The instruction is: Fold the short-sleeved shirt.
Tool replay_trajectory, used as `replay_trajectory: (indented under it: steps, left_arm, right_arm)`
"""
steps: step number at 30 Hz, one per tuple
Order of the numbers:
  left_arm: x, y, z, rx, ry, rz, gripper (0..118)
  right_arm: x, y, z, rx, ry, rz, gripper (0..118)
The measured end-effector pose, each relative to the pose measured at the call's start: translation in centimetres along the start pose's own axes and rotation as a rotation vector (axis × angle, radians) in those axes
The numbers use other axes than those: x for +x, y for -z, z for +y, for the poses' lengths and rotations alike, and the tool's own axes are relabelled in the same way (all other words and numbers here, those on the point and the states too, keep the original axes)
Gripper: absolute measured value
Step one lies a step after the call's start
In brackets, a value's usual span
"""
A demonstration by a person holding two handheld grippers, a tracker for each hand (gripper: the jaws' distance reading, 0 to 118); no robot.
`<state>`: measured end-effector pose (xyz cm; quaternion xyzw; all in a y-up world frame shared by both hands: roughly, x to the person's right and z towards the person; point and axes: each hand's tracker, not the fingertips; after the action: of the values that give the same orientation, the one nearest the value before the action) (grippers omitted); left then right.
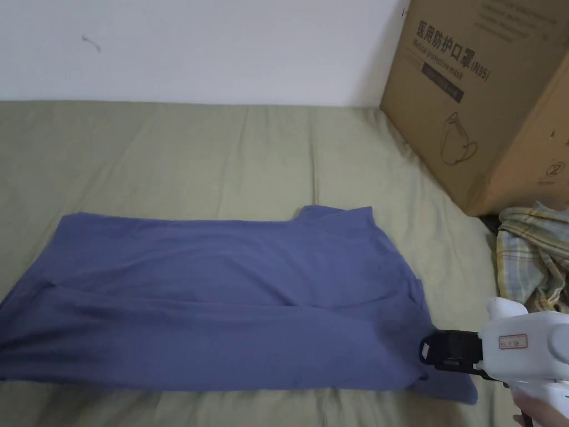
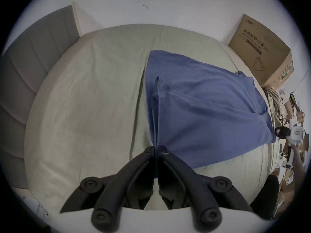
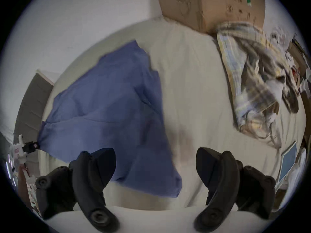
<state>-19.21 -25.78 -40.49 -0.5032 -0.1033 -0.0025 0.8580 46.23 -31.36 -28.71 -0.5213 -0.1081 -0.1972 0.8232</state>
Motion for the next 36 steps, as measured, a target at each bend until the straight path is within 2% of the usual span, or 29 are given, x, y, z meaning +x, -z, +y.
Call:
replay_trajectory:
  steps: [1,2,3,4,5,6,7,8,9,11,13,16,17,23,27,29,30,31,32,33,34,35,36]
  left_arm:
    - [-0.1,-0.2,-0.1,0.003,-0.002,-0.001,3]
    - [0.8,-0.9,0.2,0.005,-0.007,-0.003,3]
    - [0.8,-1.1,0.1,0.007,-0.011,-0.006,3]
    - [0.8,-1.3,0.0,0.004,-0.012,-0.009,3]
    - [0.8,-1.4,-0.1,0.001,-0.01,-0.009,3]
    - [0.0,-1.0,0.5,-0.002,-0.005,-0.007,3]
    - [0.0,-1.2,0.2,-0.004,0.0,-0.006,3]
    - [0.0,-1.4,-0.1,-0.004,0.003,-0.007,3]
    - [0.0,-1.7,-0.5,-0.004,0.004,-0.006,3]
    - [-0.9,-1.6,-0.4,-0.003,0.0,-0.014,3]
    - [-1.5,-2.1,-1.1,-0.012,-0.023,-0.028,3]
    - [-2.4,-2.9,-1.8,-0.022,-0.043,-0.038,3]
    - [-2.5,-3.4,-2.4,-0.026,-0.045,-0.04,3]
    - [-2.5,-7.6,-7.2,-0.052,-0.034,-0.068,3]
    - [-2.5,-8.0,-10.9,-0.078,-0.053,-0.116,3]
    - [-2.6,-7.4,-12.1,-0.078,-0.057,-0.121,4]
    - [-2.7,-6.8,-12.3,-0.071,-0.067,-0.11,10]
    - [-2.8,-6.7,-12.5,-0.06,-0.076,-0.092,21]
    - [-2.8,-6.8,-12.6,-0.048,-0.081,-0.074,42]
    - [-2.5,-7.1,-12.5,-0.033,-0.093,-0.076,86]
    - [-1.8,-7.6,-12.3,-0.017,-0.108,-0.074,111]
    - [-1.5,-8.1,-12.2,0.02,-0.124,-0.079,118]
    - [-1.2,-9.0,-11.9,0.067,-0.124,-0.086,116]
  right_arm:
    - [0.3,0.6,-0.1,-0.011,0.008,-0.03,102]
    - [0.6,0.9,-0.1,-0.028,0.019,-0.019,100]
    - [0.6,0.6,-0.6,-0.056,0.038,0.024,89]
    - [0.8,0.4,-0.9,-0.052,0.044,0.035,74]
    - [0.6,-0.1,-1.2,-0.03,0.028,0.007,55]
    - [0.5,-0.9,-1.4,0.004,-0.02,-0.025,16]
    - [0.5,-1.4,-1.6,0.01,-0.045,0.018,2]
    - [0.5,-1.7,-1.8,-0.002,-0.024,0.094,2]
    - [0.2,-2.1,-1.9,0.006,-0.016,0.058,2]
    - [-0.3,-2.5,-1.9,-0.004,-0.06,0.052,2]
    - [0.0,-3.1,-1.7,-0.004,-0.071,0.047,2]
    - [1.5,-4.4,-1.5,0.001,-0.011,0.089,2]
    - [1.7,-5.0,-1.6,-0.001,-0.015,0.09,2]
    - [1.7,-9.7,-4.1,-0.032,-0.152,0.082,2]
    - [2.4,-9.7,-5.4,-0.047,-0.202,0.052,2]
    - [2.6,-9.0,-5.7,-0.04,-0.192,0.059,2]
    - [2.6,-8.7,-5.9,-0.043,-0.161,0.07,8]
    - [2.6,-8.3,-5.8,-0.033,-0.145,0.055,21]
    - [2.4,-8.3,-6.0,-0.019,-0.148,0.034,41]
    - [2.0,-8.5,-6.1,-0.006,-0.17,0.004,80]
    - [1.4,-8.7,-6.3,0.003,-0.198,-0.042,100]
    - [1.1,-8.8,-6.1,0.022,-0.218,-0.062,101]
    - [0.4,-9.5,-6.1,0.065,-0.243,-0.048,101]
